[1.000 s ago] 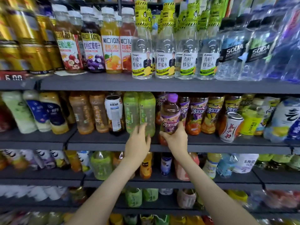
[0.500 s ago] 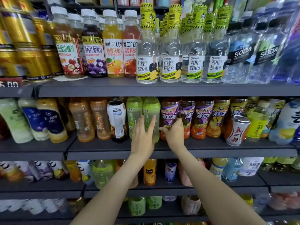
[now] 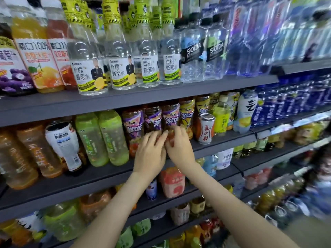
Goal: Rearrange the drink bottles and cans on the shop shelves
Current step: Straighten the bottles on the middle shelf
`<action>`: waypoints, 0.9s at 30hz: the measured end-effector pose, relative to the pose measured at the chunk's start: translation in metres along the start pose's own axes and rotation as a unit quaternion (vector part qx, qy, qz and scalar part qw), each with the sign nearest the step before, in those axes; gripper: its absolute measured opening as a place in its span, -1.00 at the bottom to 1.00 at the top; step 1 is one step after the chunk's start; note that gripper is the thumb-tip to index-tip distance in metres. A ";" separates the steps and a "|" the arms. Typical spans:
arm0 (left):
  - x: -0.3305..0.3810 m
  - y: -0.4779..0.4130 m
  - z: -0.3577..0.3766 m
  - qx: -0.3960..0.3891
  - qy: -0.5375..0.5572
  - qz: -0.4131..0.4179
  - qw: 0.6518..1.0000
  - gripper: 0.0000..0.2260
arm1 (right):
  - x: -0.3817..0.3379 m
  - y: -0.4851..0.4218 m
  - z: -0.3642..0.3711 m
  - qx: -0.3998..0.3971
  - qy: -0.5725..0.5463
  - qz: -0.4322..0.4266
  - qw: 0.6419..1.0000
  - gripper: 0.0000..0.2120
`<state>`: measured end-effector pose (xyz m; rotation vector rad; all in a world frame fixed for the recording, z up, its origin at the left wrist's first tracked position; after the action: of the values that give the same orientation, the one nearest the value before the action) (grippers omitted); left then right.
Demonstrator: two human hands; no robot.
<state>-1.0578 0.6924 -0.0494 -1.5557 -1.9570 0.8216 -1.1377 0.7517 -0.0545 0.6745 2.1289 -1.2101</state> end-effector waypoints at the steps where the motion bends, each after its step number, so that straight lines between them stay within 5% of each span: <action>1: 0.013 -0.006 0.003 -0.006 0.015 -0.001 1.000 -0.60 | 0.003 -0.002 -0.017 0.012 0.001 -0.003 1.000 -0.66; 17: 0.274 -0.121 0.054 0.015 0.148 -0.085 0.985 -0.63 | 0.122 -0.023 -0.306 0.051 0.028 -0.029 0.998 -0.69; 27: 0.373 -0.246 0.049 0.122 0.047 -0.015 0.991 -0.63 | 0.191 -0.114 -0.468 0.151 -0.002 -0.003 0.988 -0.63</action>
<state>-1.3388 1.0089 0.1019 -1.3919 -1.7374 0.9191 -1.4615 1.1366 0.0691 0.7947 1.9632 -1.5540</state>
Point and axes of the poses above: each hand's wrist, its own y-axis away from the middle knuckle, its own z-axis out of the palm, x = y × z, the point moved 10 cm from there along -y, towards the middle knuckle, and after that the axes turned 8 degrees about -y, right-handed, at the moved point
